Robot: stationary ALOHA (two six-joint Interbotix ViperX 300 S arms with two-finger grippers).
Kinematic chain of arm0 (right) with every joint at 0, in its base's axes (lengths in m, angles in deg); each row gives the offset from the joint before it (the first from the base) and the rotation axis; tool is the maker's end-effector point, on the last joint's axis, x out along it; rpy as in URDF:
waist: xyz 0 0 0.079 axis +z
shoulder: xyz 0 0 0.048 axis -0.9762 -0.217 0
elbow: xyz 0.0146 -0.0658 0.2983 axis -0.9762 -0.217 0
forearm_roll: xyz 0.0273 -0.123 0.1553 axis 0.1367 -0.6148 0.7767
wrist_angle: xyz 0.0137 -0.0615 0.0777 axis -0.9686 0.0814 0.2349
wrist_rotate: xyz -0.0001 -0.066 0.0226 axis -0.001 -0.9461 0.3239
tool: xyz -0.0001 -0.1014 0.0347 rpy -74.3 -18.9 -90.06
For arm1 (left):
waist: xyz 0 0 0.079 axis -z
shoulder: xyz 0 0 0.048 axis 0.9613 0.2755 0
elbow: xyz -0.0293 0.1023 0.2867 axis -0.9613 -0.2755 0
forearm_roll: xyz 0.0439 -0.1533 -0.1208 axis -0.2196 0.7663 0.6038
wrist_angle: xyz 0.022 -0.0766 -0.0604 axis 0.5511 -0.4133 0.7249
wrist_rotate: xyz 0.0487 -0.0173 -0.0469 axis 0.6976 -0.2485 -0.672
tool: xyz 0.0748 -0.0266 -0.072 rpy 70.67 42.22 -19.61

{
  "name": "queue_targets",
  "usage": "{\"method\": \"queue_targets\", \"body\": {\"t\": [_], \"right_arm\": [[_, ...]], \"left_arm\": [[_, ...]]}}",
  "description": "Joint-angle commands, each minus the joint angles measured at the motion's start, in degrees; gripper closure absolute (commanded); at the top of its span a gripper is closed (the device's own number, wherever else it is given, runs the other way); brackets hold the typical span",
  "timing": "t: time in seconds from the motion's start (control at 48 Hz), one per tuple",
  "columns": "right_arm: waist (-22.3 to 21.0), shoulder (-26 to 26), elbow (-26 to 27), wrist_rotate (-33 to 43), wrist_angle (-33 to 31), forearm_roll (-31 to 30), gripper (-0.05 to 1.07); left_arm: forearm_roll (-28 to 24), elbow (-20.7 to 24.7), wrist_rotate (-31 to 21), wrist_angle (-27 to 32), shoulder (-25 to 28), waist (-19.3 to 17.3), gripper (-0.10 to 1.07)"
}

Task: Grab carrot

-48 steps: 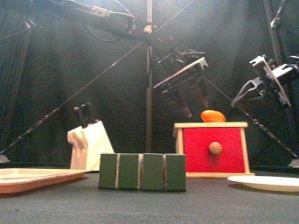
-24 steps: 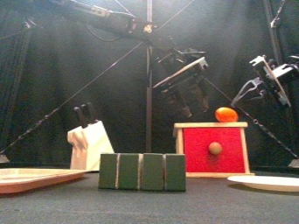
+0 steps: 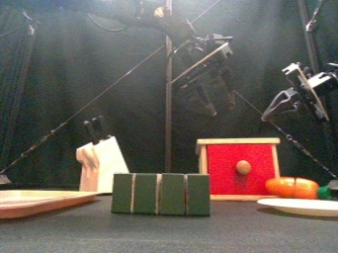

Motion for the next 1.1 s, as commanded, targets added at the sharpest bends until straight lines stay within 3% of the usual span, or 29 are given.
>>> {"method": "queue_targets", "body": {"t": [0.0, 0.396, 1.083], "right_arm": [[-0.18, -0.44, 0.53, -0.09, 0.09, -0.09, 0.54], [-0.18, -0.7, 0.44, 0.0, 0.0, 0.0, 0.54], [-0.44, -0.97, 0.53, 0.0, 1.05, 0.09, 0.54]], "left_arm": [[-0.35, -0.62, -0.09, -0.53, -3.16, 0.44, 0.1], [-0.18, -6.42, -0.09, -0.62, -7.21, 3.08, 0.1], [-0.88, -21.36, 0.7, -0.44, -14.15, 13.97, 0.1]]}}
